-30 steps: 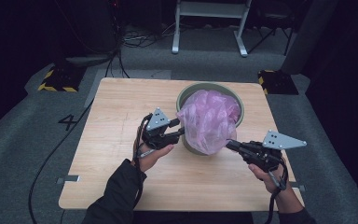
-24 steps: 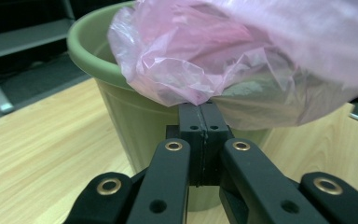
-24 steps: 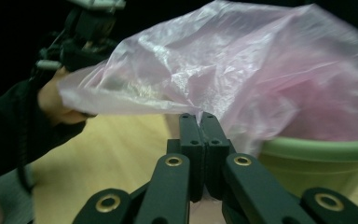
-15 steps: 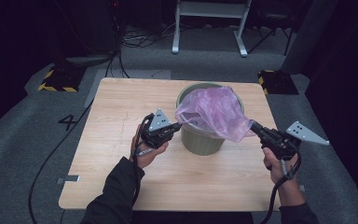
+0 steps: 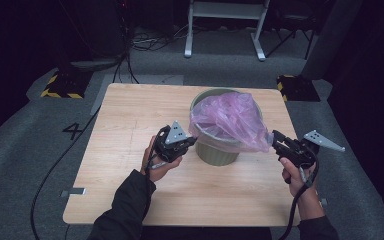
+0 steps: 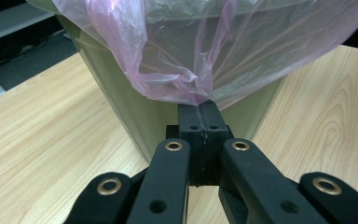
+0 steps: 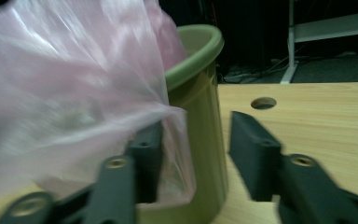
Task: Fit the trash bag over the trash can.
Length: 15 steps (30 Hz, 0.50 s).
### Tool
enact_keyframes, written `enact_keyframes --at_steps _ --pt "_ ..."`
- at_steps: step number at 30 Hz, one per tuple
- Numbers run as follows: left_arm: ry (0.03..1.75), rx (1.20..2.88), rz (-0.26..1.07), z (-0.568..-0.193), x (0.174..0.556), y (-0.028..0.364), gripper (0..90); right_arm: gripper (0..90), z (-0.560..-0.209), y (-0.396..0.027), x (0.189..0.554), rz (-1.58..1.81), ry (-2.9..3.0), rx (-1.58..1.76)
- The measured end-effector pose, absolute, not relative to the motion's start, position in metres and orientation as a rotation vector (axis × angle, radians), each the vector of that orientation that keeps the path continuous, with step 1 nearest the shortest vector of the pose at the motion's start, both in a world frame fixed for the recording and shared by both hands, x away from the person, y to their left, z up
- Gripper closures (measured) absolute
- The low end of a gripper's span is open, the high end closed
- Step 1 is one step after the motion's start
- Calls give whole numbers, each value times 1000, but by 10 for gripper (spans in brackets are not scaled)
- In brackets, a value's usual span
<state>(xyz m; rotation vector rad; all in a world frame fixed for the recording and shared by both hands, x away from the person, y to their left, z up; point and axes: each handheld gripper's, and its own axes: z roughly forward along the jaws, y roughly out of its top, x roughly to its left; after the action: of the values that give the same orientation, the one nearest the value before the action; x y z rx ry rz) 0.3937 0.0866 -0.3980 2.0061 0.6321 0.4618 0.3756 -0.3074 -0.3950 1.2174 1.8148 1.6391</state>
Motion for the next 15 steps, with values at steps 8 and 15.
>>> enact_keyframes --at_steps 8,15 --pt "638 2011 475 -397 394 86 900 161 -369 -290 347 1437 1899 862" --pt "646 2037 488 -396 396 83 900 150 -345 -271 317 1399 1936 573"
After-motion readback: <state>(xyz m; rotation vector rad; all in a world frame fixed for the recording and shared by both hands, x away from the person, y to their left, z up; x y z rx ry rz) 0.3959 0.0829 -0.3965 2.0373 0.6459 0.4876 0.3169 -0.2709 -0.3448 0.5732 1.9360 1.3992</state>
